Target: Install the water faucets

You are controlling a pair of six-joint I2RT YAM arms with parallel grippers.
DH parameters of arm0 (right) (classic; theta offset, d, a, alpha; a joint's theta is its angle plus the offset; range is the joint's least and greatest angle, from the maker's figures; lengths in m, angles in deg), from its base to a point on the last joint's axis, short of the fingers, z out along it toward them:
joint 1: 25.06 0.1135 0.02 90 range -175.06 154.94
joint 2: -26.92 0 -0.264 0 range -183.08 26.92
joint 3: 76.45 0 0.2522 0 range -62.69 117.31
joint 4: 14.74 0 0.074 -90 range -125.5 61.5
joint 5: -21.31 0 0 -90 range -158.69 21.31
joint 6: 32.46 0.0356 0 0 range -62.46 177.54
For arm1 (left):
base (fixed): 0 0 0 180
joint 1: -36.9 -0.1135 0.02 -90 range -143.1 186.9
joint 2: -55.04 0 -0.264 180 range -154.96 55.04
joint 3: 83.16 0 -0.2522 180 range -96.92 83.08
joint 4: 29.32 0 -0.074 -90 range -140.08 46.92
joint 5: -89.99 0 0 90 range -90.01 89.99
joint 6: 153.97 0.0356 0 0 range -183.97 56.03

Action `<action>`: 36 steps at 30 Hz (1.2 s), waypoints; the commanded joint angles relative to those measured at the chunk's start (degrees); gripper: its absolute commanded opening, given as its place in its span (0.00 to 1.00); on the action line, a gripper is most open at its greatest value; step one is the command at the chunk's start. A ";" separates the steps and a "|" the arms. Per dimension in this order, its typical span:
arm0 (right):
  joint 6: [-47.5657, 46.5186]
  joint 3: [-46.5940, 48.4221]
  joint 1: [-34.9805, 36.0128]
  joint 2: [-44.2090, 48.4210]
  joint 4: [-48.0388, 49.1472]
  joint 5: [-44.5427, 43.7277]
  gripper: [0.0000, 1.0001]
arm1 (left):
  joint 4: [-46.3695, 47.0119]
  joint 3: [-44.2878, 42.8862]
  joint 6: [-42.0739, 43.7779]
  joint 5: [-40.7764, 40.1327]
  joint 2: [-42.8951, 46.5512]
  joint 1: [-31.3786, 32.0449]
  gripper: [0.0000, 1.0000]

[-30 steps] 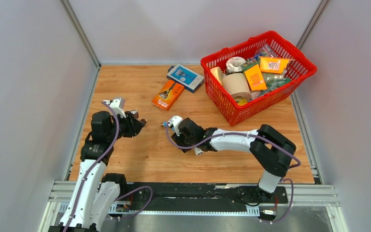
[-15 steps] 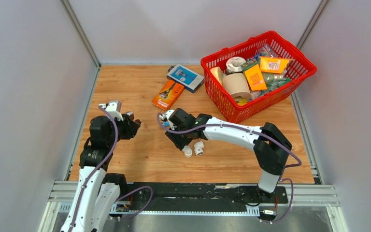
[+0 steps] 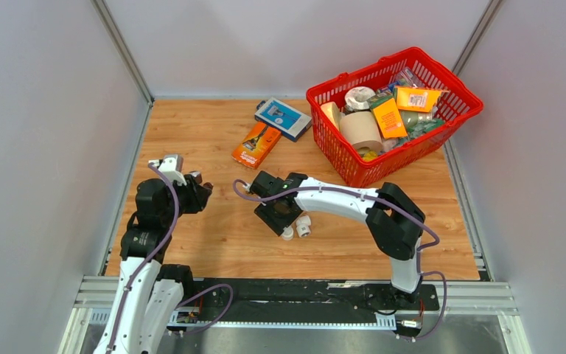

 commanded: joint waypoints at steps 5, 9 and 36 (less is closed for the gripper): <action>1.86 4.97 0.39 -4.56 -5.56 -0.26 0.54 | 1.75 -0.31 1.03 -0.13 0.85 0.22 0.00; 1.51 6.11 0.74 -6.14 -6.44 0.71 0.48 | 1.75 -0.22 0.94 -0.13 0.85 0.22 0.00; -18.60 7.53 -0.40 10.36 5.40 -3.77 0.00 | -0.71 -7.51 -5.99 19.01 -7.23 1.98 0.00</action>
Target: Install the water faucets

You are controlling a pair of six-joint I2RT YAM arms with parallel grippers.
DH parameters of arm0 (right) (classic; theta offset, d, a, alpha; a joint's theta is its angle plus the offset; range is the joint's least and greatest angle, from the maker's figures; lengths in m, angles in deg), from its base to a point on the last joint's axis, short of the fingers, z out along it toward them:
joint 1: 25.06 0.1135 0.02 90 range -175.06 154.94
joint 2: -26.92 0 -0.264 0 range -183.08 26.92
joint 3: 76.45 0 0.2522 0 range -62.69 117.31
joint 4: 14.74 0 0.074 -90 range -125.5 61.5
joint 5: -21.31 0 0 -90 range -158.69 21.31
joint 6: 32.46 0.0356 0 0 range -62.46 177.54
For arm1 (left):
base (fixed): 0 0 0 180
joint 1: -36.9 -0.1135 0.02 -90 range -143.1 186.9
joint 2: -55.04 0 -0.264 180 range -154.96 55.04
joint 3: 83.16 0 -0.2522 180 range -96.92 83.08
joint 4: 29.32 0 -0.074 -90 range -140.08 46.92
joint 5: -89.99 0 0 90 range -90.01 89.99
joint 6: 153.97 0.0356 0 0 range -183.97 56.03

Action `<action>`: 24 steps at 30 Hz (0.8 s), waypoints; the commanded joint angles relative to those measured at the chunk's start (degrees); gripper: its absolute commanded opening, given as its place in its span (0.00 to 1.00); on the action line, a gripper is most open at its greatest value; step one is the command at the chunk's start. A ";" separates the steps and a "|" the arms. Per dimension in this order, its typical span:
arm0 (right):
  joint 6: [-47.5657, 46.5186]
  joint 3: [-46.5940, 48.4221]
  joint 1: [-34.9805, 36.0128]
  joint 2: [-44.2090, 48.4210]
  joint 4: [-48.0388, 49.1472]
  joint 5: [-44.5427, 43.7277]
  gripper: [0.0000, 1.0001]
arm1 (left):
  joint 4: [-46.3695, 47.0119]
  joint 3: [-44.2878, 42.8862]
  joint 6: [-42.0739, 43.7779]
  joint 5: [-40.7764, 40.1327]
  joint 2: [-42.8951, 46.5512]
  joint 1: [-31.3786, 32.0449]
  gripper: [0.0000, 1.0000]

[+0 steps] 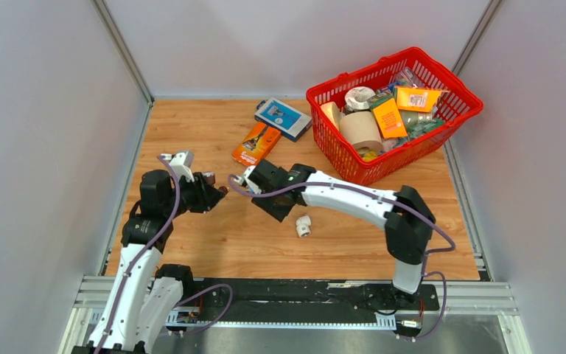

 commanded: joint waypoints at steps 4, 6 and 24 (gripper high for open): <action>-16.15 -3.90 -1.01 18.16 20.45 -1.45 0.00 | 2.49 -8.44 -6.88 19.62 -7.67 -0.16 0.00; -19.23 -8.81 -1.19 22.99 28.17 -0.57 0.00 | 5.03 -8.53 -9.42 23.23 -8.64 -0.60 0.00; -45.60 -57.69 -2.42 49.47 112.13 15.95 0.00 | 44.67 -7.04 -50.55 43.11 -11.63 -2.89 0.00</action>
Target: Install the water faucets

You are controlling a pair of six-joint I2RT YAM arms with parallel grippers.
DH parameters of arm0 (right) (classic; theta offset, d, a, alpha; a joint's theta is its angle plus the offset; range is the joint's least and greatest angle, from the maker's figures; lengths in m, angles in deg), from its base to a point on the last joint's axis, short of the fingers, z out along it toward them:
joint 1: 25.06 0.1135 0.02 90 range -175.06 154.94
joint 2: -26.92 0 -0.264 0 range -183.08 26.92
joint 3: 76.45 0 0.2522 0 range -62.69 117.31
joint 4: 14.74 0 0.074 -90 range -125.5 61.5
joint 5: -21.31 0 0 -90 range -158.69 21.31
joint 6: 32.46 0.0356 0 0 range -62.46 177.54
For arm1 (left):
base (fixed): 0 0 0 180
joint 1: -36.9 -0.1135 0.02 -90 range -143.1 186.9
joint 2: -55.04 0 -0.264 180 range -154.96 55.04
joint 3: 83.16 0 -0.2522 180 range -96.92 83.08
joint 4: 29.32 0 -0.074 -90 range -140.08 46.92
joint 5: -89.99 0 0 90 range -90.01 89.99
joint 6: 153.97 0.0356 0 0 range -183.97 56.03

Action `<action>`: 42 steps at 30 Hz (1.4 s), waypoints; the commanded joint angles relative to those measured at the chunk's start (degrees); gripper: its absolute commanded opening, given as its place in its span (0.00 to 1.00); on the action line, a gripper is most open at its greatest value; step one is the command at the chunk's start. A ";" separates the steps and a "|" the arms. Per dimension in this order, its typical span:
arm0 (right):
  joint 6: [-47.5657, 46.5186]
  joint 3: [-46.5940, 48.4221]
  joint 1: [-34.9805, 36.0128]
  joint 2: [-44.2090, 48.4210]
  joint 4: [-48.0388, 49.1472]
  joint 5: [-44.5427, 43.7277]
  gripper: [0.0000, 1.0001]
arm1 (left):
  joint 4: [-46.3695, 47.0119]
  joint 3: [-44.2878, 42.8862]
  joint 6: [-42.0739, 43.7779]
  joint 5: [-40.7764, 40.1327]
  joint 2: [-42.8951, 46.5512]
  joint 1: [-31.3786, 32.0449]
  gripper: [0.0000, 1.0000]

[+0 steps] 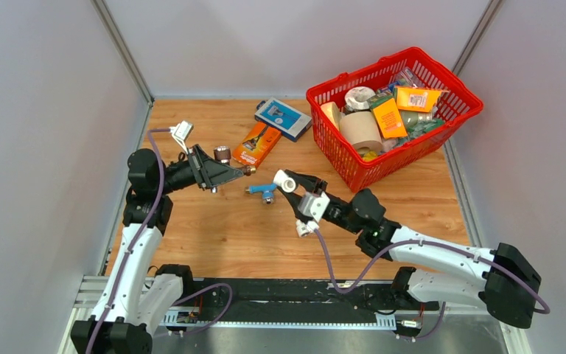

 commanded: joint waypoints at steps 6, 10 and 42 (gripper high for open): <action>-19.16 -6.69 -0.28 1.71 32.00 10.86 0.00 | 13.42 -3.64 -17.47 9.36 -1.58 -0.29 0.00; -22.68 -5.66 -1.42 0.48 33.10 16.92 0.00 | 11.06 -6.80 -17.48 12.87 -2.98 -0.37 0.00; -51.44 11.85 -11.61 -8.05 5.55 42.25 0.00 | 7.01 -13.93 -18.00 13.67 -8.79 0.33 0.00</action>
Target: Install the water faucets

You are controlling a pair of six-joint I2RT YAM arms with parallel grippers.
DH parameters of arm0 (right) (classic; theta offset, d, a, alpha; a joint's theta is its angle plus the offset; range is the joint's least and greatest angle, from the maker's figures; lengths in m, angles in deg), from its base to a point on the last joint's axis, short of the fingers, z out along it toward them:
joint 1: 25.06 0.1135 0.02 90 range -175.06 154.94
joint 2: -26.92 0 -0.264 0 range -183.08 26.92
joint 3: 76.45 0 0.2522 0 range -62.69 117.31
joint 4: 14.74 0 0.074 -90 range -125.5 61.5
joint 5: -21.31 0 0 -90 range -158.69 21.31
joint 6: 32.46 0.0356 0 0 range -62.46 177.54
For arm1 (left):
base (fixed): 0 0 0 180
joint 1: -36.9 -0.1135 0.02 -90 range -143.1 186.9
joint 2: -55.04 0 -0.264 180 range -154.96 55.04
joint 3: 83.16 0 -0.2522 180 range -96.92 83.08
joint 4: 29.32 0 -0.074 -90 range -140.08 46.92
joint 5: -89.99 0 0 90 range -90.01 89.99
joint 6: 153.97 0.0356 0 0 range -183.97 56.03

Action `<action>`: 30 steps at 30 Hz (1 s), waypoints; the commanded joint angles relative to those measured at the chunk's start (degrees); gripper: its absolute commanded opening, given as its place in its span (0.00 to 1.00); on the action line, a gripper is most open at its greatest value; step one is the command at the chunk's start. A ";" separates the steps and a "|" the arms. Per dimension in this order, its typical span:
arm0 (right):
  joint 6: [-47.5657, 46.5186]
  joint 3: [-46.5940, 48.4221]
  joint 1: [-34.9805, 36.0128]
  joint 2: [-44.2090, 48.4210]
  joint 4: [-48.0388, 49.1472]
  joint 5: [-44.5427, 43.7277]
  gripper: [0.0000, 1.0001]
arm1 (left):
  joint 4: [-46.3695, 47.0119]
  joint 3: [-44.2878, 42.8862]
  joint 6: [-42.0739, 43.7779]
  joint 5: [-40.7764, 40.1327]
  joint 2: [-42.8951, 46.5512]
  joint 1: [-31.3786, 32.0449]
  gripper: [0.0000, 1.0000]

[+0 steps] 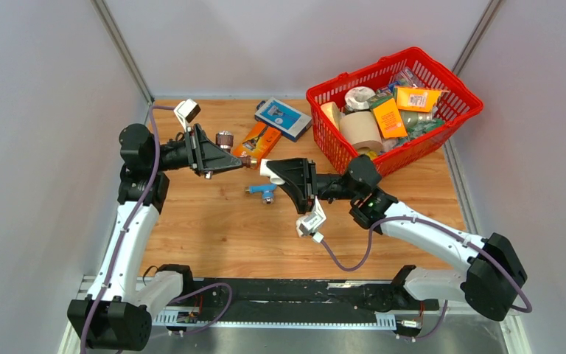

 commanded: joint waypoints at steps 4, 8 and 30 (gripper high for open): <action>1.82 0.15 -0.58 -1.69 14.51 4.01 0.00 | 1.74 -0.59 -0.56 -0.23 -0.46 1.73 0.00; 1.82 0.59 -0.58 -1.78 14.43 4.88 0.00 | 1.74 -0.85 -0.65 -0.58 -0.73 2.00 0.00; -4.24 3.92 -0.75 -1.96 3.89 4.54 0.00 | -2.04 -1.82 2.07 -0.05 0.42 4.37 0.00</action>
